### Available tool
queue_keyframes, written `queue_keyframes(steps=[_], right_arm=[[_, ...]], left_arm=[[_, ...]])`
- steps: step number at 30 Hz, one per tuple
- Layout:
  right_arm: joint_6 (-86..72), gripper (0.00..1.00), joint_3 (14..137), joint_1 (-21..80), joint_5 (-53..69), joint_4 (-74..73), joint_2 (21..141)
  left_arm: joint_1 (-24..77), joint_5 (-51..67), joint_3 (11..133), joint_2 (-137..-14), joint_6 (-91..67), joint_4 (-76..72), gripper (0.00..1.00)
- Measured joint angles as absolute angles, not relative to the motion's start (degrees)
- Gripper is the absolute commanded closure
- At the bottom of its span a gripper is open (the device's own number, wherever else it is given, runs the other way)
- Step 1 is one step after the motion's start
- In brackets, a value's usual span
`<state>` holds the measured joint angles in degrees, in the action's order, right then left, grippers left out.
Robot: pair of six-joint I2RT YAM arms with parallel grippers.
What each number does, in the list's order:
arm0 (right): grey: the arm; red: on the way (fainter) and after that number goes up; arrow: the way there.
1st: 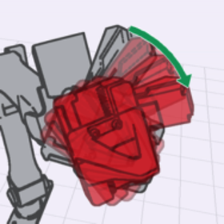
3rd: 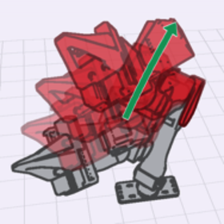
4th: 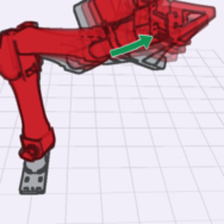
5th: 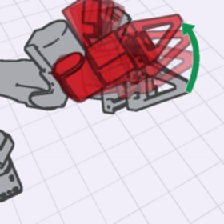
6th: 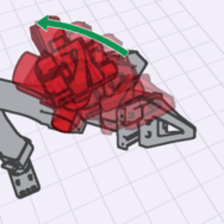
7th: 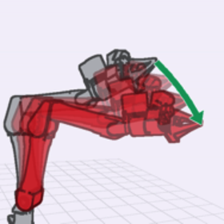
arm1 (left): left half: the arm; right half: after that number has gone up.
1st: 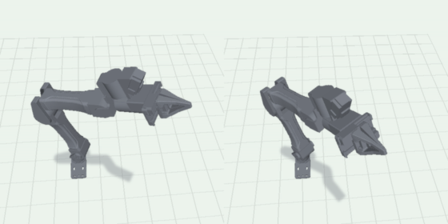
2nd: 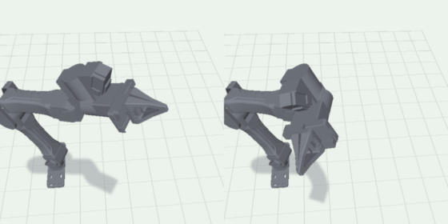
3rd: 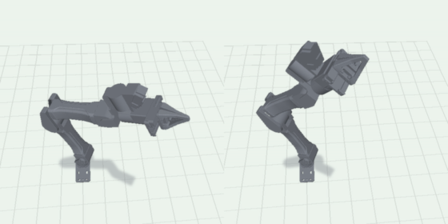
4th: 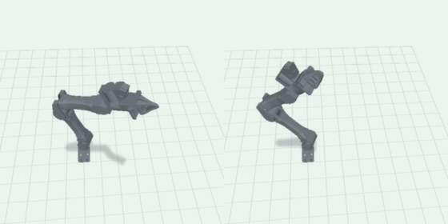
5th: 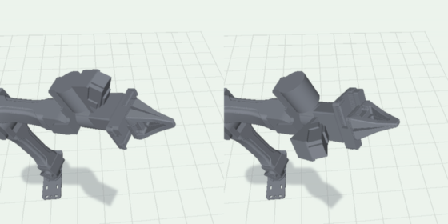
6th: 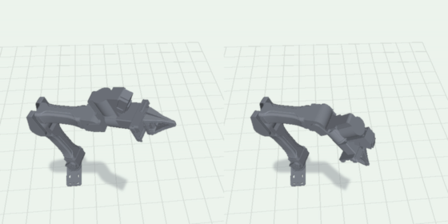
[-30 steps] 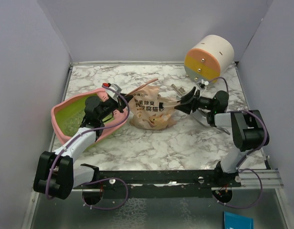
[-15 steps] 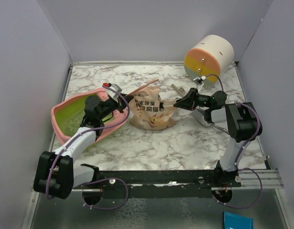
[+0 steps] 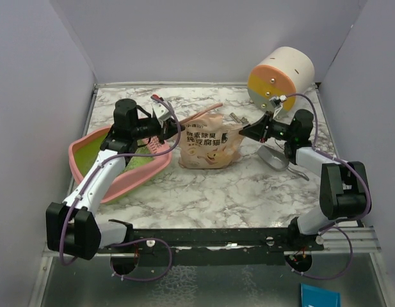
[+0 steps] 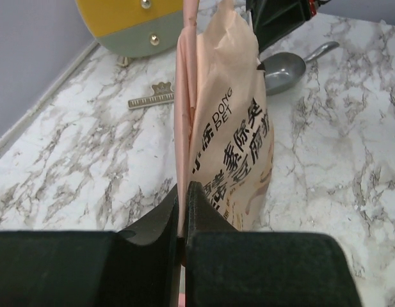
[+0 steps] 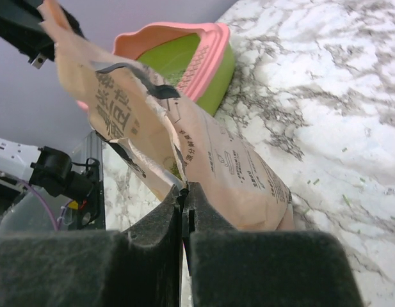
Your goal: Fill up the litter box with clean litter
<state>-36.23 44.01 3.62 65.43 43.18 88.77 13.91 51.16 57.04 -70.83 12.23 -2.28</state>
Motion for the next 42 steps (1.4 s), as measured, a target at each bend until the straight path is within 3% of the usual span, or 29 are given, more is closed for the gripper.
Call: queue_keyframes(steps=[2, 3, 4, 6, 9, 14, 23, 27, 28, 32, 37, 42], right_arm=[[-35.5, 0.99, 44.0, 3.0, 64.6, 40.1, 88.9], [-35.3, 0.99, 44.0, 2.9, 64.6, 39.2, 89.0], [-35.3, 0.99, 44.0, 2.6, 64.5, 38.5, 89.2], [-35.4, 0.99, 43.9, 2.2, 64.5, 38.2, 89.5], [-35.4, 0.99, 43.3, 1.3, 64.4, 38.6, 89.7], [-37.3, 0.99, 42.3, 0.5, 64.6, 42.4, 91.1], [-39.9, 0.99, 41.8, 0.4, 65.8, 47.4, 92.5], [-40.9, 0.99, 41.7, 0.4, 66.3, 48.8, 92.7], [-41.1, 0.99, 41.7, 0.4, 66.4, 49.0, 92.8], [-41.5, 0.99, 41.7, 0.3, 66.5, 49.2, 92.9], [-43.2, 0.99, 41.6, -0.9, 66.5, 49.2, 92.9], [-51.8, 0.99, 38.0, -4.6, 66.9, 59.1, 93.8]], left_arm=[[13.5, 52.1, 56.6, -71.2, 13.5, -1.1, 1.00], [13.2, 52.4, 55.4, -71.2, 13.8, -1.2, 0.95], [12.7, 52.6, 54.2, -71.1, 13.7, -1.8, 0.79], [11.6, 52.8, 50.2, -70.9, 12.8, -6.0, 0.59], [9.9, 52.6, 43.9, -70.0, 9.1, -13.6, 0.49], [9.3, 51.7, 38.1, -70.0, 2.2, -25.5, 0.40], [9.3, 51.2, 34.5, -76.5, -13.8, -52.4, 0.37], [9.4, 51.7, 34.5, -81.9, -20.5, -61.1, 0.43], [9.5, 52.2, 34.5, -83.4, -22.7, -63.5, 0.51], [10.1, 55.9, 35.6, -87.5, -29.0, -68.6, 1.00], [9.9, 60.3, 38.9, -87.5, -29.6, -63.5, 1.00], [9.9, 62.8, 42.8, -84.2, -21.3, -46.7, 1.00]])
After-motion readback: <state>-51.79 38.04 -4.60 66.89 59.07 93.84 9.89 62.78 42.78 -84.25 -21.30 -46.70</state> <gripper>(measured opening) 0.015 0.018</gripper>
